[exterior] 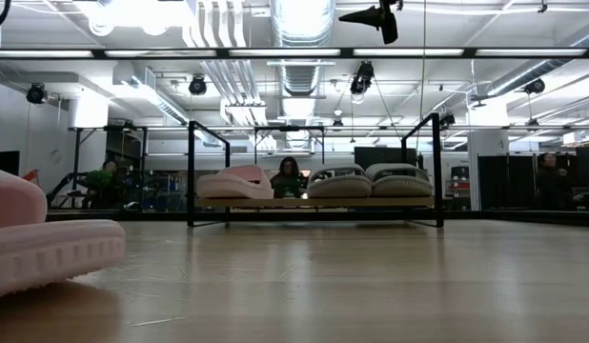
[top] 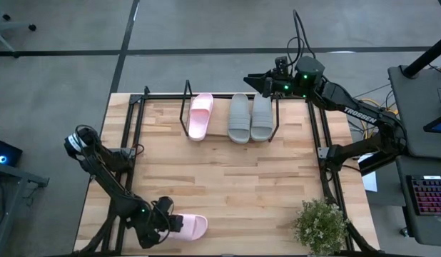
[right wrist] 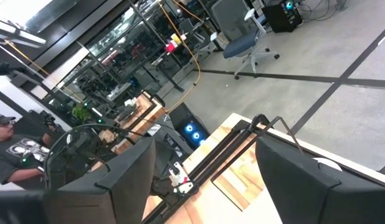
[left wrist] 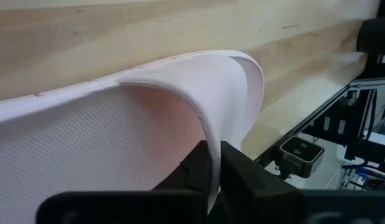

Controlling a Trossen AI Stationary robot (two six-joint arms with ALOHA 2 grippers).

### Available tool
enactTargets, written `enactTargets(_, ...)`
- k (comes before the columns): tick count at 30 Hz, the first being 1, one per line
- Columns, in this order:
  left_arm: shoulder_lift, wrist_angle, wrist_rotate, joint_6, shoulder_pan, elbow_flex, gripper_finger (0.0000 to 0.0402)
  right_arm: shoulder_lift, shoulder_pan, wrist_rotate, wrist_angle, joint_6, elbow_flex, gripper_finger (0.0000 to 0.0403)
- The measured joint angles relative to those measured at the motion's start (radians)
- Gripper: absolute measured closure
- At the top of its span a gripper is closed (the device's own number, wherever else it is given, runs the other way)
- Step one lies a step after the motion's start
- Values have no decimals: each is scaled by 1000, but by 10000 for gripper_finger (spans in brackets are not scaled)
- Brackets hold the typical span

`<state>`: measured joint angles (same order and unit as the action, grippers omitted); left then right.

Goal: Pick and place slides into the shelf
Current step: Put the pink slipper on the shelf

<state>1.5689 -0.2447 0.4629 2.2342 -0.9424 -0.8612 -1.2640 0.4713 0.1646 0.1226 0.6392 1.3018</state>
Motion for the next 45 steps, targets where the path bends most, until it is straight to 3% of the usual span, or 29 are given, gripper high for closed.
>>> enactTargets(6,-16,-5,31,-16,1,1,399,0,0,2,0,0,0,141)
enactTargets(18,-207,-195,336,-19,20,2,400,0,0,54,-2,-1,0,132)
enactTargets(27,-350,-347,718,-26,49,2,401,0,-34,109,-4,28,0,138)
enactTargets(38,-510,-365,966,-267,200,1,401,0,-158,107,-41,-147,0,144)
enactTargets(42,-551,-356,1092,-286,257,-5,401,0,-216,105,-64,-216,0,145)
enactTargets(45,-576,-345,1099,-313,307,-13,401,0,-261,90,-81,-294,0,145)
